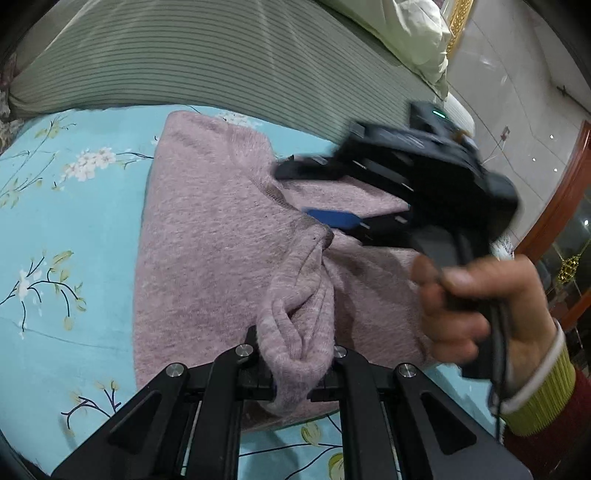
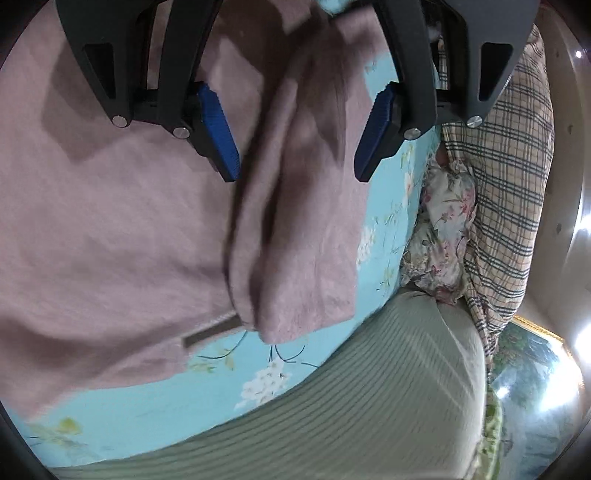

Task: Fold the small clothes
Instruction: 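Fold the sweater edge over with the left gripper while the right gripper pinches another edge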

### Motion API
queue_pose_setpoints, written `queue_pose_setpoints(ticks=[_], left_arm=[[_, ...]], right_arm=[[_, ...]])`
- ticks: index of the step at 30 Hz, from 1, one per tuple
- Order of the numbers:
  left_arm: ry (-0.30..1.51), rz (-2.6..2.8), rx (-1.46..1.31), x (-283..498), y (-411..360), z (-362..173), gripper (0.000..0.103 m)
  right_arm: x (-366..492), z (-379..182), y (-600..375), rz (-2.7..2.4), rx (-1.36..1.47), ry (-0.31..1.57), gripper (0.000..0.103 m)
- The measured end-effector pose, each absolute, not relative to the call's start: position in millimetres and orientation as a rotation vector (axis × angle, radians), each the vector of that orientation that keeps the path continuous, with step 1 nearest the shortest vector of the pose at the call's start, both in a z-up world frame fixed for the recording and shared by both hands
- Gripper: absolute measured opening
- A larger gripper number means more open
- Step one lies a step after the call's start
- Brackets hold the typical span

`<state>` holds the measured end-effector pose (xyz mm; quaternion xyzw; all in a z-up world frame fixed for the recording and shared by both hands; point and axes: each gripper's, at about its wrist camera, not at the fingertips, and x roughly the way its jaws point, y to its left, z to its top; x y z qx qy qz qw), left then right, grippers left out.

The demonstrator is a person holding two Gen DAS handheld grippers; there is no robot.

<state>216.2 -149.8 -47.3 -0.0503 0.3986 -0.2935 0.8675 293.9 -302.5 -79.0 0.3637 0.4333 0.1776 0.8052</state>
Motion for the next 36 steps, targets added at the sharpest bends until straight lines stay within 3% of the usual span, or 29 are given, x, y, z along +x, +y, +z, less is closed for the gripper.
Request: queue_pose_setpoints(ticks=[3, 4, 5, 6, 17, 25, 36], left_arm=[[0.841, -0.611, -0.098, 215, -146, -47, 0.008], [0.841, -0.609, -0.094, 215, -146, -47, 0.008], [0.839, -0.606, -0.088, 215, -147, -46, 0.008], [0.837, -0.604, -0.083, 215, -149, -44, 0.008], [0.801, -0.735, -0.094, 195, -199, -11, 0.008], [0.865, -0.841, -0.050, 180, -266, -30, 0.009], [0.925, -0.862, -0.023, 182, -283, -44, 0.010]], right_arm=[[318, -87, -297, 0.363, 0.772, 0.939, 0.064], [323, -86, -294, 0.351, 0.760, 0.931, 0.050], [326, -84, -292, 0.342, 0.735, 0.919, 0.025], [328, -81, -292, 0.345, 0.727, 0.913, 0.016], [260, -6, -357, 0.243, 0.564, 0.688, 0.013], [227, -56, -429, 0.068, 0.623, 0.773, 0.013], [218, -68, -442, 0.035, 0.613, 0.779, 0.013]])
